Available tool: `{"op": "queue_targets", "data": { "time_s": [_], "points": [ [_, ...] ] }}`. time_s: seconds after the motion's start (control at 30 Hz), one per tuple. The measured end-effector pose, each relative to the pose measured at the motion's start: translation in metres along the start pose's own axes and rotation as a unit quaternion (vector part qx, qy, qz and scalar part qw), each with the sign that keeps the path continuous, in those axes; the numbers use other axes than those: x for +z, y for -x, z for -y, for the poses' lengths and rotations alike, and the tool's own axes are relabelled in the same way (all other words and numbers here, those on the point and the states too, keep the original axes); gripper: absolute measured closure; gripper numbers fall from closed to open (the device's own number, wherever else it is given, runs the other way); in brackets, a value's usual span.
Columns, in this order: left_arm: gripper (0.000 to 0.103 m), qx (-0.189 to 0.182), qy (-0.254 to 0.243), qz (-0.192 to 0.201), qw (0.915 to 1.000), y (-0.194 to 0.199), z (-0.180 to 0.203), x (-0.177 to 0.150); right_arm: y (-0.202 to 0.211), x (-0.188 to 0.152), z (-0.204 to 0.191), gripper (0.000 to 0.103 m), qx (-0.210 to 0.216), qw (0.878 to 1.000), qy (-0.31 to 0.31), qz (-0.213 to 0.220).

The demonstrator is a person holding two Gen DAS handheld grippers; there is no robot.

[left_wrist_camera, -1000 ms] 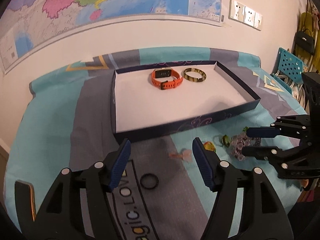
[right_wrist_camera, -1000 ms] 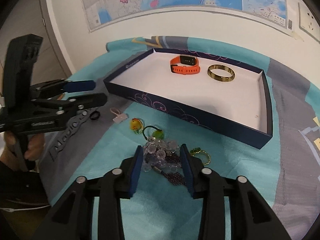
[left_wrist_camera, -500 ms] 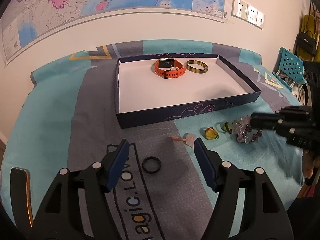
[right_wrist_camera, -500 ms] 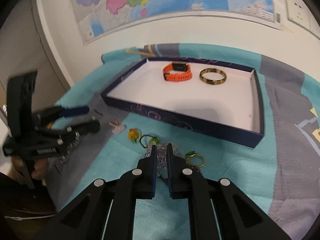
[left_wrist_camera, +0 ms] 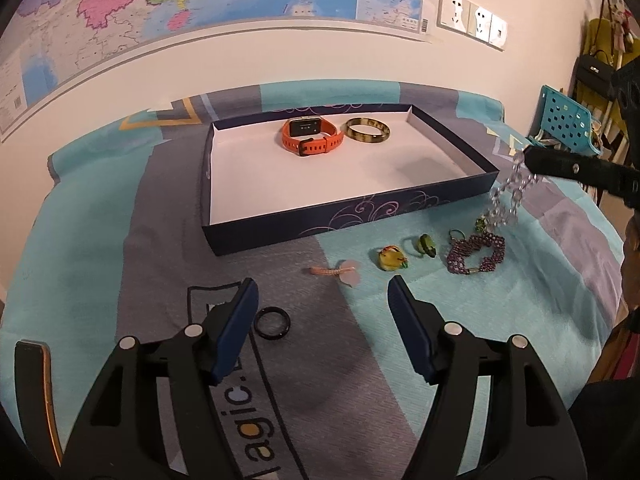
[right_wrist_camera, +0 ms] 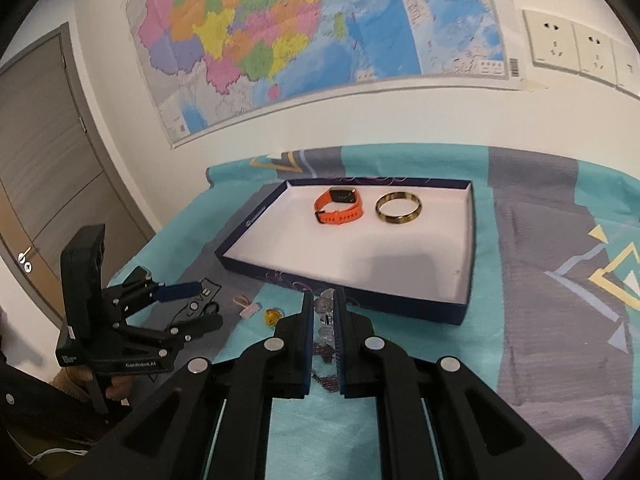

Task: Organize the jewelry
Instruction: 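Lower right gripper onto clear crystal bead bracelet and close on it, then grasp pink hair clip with left gripper while right gripper lifts crystal bracelet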

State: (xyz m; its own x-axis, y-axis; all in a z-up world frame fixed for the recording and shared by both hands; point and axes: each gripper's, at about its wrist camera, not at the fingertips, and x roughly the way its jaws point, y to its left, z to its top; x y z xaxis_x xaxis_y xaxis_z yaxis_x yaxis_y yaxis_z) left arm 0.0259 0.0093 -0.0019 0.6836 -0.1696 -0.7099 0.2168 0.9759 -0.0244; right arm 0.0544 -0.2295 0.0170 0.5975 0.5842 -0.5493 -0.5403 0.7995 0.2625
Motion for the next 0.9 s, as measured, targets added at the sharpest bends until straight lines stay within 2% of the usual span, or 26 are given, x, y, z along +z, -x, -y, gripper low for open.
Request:
{"op": "queue_targets", "data": {
  "time_s": [0.17,0.43,0.9],
  "points": [
    [0.037,-0.006,-0.002,0.000,1.0000,0.000,0.002,-0.002,0.007,-0.002,0.009,0.095,-0.014,1.000,-0.008,0.004],
    [0.038,-0.011,0.001,-0.004,0.9999,-0.001,0.001,-0.004,-0.002,-0.015,0.026,0.095,-0.040,0.999,-0.025,-0.015],
    [0.041,-0.005,0.007,-0.012,0.9999,-0.008,-0.004,-0.004,-0.017,-0.031,0.045,0.095,-0.048,0.997,-0.052,-0.039]
  ]
}}
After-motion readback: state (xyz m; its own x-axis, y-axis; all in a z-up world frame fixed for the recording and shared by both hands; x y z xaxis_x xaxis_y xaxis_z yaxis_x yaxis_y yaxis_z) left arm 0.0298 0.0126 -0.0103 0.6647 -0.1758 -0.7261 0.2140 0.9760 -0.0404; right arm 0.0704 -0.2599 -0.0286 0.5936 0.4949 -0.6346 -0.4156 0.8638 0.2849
